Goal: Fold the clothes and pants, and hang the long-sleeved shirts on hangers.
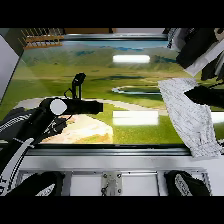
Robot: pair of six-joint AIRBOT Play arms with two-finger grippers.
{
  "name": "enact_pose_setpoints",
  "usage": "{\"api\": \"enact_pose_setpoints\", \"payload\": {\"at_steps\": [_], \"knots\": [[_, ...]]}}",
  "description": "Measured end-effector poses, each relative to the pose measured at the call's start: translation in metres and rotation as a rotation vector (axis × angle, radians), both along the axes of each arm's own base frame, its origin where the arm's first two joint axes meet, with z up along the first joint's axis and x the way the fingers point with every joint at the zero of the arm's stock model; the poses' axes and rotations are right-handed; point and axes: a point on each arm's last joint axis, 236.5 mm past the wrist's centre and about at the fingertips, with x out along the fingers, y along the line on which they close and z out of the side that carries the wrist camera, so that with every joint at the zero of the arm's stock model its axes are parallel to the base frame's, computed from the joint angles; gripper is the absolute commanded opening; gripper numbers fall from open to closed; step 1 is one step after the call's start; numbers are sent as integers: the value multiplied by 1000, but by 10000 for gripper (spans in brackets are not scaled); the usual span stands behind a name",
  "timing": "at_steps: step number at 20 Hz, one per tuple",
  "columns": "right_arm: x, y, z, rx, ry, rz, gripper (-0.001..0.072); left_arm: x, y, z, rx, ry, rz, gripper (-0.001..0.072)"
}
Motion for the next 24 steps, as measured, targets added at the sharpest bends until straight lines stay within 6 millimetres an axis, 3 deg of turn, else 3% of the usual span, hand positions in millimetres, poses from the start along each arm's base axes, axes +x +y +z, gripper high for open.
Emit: {"api": "enact_pose_setpoints", "payload": {"at_steps": [9,10,12,13,16,18,21,24], "knots": [[0,0,0,0,0,0,21,0,0,0,0,0,0,5],[0,0,0,0,0,0,21,0,0,0,0,-1,0,48],[0,0,0,0,0,0,21,5,6,1,24,-26,-6,720],[0,0,0,0,0,0,21,12,16,4,61,-56,-11,711],[0,0,0,0,0,0,21,35,78,5,248,-99,16,682],[0,0,0,0,0,0,21,40,144,-7,404,-48,99,683],[0,0,0,0,0,0,21,21,239,-42,559,103,248,683],[0,0,0,0,0,0,21,-12,298,-84,621,234,357,683]]}}
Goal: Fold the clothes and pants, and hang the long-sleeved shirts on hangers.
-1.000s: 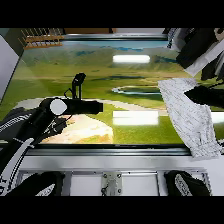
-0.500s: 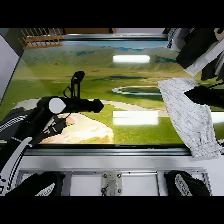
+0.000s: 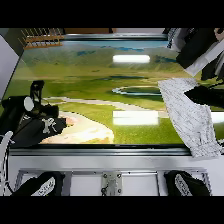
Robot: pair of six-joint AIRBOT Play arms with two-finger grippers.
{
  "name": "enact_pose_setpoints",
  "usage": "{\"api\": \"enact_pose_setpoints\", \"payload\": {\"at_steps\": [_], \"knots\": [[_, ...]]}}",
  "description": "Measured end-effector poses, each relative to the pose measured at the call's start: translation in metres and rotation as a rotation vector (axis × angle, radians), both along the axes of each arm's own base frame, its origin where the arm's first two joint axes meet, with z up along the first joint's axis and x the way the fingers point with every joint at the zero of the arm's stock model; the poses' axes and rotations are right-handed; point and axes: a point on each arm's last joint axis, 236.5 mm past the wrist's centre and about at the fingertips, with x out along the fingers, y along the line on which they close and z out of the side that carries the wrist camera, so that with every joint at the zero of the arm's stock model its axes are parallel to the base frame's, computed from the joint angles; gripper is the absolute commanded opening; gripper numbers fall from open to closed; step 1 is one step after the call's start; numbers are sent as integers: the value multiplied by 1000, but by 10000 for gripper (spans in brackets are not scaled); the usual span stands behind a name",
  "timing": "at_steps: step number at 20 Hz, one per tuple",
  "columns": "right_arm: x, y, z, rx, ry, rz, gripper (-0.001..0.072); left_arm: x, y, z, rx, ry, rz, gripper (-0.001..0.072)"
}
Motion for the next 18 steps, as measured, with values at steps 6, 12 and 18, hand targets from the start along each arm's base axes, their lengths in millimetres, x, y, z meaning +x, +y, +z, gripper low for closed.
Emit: {"api": "enact_pose_setpoints", "payload": {"at_steps": [6,12,18], "knots": [[0,0,0,0,0,0,21,-37,25,-54,21,60,60,673],[0,0,0,0,0,0,21,-48,10,-69,13,81,48,4],[0,0,0,0,0,0,21,0,-116,14,-135,-92,-192,4]]}}
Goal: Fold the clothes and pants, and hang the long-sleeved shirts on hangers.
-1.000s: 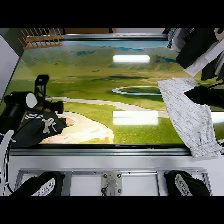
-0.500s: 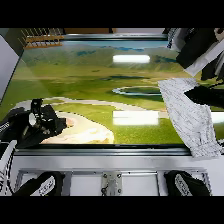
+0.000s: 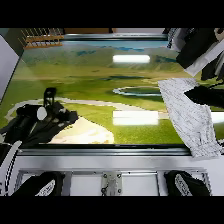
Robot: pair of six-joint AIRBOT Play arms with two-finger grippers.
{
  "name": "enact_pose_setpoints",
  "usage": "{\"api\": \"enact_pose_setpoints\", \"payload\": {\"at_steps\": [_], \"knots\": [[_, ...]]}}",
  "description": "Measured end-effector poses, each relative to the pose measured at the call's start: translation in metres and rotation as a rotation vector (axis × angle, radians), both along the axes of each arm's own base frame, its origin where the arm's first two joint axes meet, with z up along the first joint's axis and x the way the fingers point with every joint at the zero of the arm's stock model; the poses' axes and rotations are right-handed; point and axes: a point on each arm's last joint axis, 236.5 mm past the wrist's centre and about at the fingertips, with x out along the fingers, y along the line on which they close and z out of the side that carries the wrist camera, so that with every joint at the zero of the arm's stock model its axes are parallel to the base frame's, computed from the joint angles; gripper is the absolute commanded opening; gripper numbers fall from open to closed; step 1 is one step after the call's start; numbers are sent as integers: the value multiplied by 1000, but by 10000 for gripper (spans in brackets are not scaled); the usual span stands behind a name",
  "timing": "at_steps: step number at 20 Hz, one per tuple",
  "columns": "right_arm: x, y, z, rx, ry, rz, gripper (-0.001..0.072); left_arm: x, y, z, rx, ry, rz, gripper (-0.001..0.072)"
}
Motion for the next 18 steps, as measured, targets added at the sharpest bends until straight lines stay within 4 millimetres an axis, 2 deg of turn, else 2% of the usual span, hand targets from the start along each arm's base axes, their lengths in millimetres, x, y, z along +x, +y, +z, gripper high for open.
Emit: {"api": "enact_pose_setpoints", "payload": {"at_steps": [2,4,5,7,8,9,10,12,14,16,18], "knots": [[0,0,0,0,0,0,21,-1,-75,37,-98,-77,-144,5],[0,0,0,0,0,0,21,-12,-146,66,-181,-131,-284,5],[0,0,0,0,0,0,21,-19,-178,76,-215,-148,-348,4],[0,0,0,0,0,0,21,-27,-230,89,-268,-174,-437,24],[0,0,0,0,0,0,21,-29,-253,91,-288,-180,-469,307],[0,0,0,0,0,0,20,-27,-273,93,-302,-186,-493,635],[0,0,0,0,0,0,21,-23,-287,96,-314,-193,-503,651],[0,0,0,0,0,0,21,-5,-298,99,-317,-191,-492,651],[0,0,0,0,0,0,21,22,-281,106,-294,-191,-454,651],[0,0,0,0,0,0,21,54,-235,107,-258,-178,-365,651],[0,0,0,1,-1,0,21,80,-171,99,-218,-150,-237,651]]}}
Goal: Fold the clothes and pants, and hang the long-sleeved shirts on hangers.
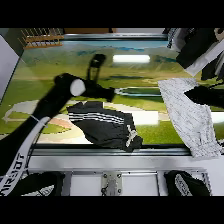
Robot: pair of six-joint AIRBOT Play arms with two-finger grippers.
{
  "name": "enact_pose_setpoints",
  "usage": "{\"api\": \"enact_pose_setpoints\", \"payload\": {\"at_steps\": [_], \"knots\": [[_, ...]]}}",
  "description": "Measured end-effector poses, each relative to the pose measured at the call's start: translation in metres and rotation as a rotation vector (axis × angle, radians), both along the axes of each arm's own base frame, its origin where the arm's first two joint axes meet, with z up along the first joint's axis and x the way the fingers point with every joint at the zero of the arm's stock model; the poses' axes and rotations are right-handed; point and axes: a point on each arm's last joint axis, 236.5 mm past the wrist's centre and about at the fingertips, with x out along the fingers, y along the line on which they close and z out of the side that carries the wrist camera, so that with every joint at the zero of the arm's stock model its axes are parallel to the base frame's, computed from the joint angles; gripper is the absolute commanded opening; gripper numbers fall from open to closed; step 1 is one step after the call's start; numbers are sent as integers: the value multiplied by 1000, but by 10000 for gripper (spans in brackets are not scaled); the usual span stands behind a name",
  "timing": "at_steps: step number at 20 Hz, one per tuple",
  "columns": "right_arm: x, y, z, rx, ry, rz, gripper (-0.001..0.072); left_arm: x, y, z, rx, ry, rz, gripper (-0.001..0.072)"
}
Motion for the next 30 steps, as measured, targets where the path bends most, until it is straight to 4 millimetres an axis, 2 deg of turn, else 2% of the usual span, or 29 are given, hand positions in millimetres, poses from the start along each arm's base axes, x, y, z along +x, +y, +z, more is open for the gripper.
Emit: {"api": "enact_pose_setpoints", "payload": {"at_steps": [2,4,6,8,10,11,12,13,15,16,17,19,21,23,26,28,30], "knots": [[0,0,0,0,0,0,21,13,70,-22,30,66,145,651],[0,0,0,0,0,0,21,13,135,-54,47,148,284,651],[0,0,0,0,0,0,22,4,178,-89,37,232,373,651],[0,1,1,5,-2,1,26,-5,200,-120,3,303,414,651],[1,3,1,16,-2,5,31,-9,209,-146,-35,357,433,651],[1,4,0,22,1,8,110,-9,211,-154,-48,375,436,651],[1,6,-2,29,11,14,324,-8,212,-161,-59,390,439,649],[1,9,-5,40,25,24,413,-6,212,-167,-69,402,440,550],[0,17,-19,57,71,53,413,-2,212,-175,-91,416,445,293],[0,24,-30,69,101,73,412,-1,210,-177,-104,423,447,93],[0,33,-44,79,137,100,413,1,208,-179,-118,427,452,5],[3,53,-75,101,203,142,414,2,206,-181,-138,431,459,5],[7,77,-116,108,279,193,420,3,205,-181,-148,430,459,5],[12,103,-161,99,347,252,588,4,203,-177,-151,418,448,5],[18,136,-217,94,420,312,595,6,203,-169,-156,397,441,5],[22,156,-246,99,449,340,595,6,202,-165,-159,389,440,5],[27,169,-264,99,460,354,594,7,202,-164,-159,384,438,5]]}}
